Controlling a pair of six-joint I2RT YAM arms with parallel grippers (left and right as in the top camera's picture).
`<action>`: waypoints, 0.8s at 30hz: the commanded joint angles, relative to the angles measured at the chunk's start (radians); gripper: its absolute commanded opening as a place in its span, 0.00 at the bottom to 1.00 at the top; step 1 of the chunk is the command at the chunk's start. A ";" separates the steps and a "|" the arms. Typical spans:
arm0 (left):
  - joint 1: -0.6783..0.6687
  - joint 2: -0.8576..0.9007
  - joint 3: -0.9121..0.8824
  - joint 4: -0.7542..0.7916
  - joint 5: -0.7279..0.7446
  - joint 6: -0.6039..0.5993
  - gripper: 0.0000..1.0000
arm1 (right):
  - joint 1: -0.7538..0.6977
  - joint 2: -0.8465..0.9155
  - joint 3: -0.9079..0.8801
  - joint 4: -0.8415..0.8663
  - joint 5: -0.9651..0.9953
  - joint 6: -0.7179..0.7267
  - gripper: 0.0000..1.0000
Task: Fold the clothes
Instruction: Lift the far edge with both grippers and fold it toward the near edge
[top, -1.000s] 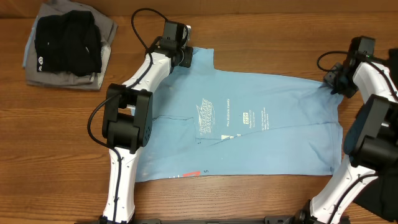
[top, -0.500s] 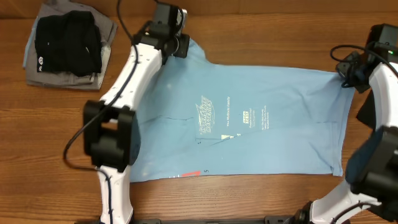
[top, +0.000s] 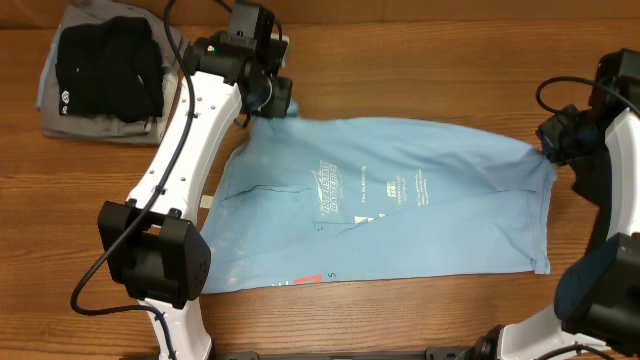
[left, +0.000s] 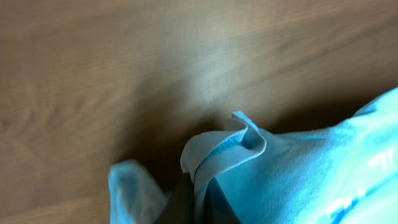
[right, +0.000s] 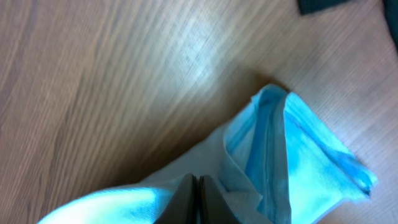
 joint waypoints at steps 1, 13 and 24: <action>0.000 -0.034 0.005 -0.058 0.011 -0.026 0.04 | -0.002 -0.111 0.016 -0.042 -0.002 0.048 0.04; -0.025 -0.034 0.001 -0.263 0.056 -0.047 0.04 | -0.001 -0.492 -0.351 0.001 -0.006 0.043 0.04; -0.112 -0.216 -0.164 -0.293 0.054 -0.084 0.04 | -0.001 -0.549 -0.542 0.054 -0.035 0.040 0.04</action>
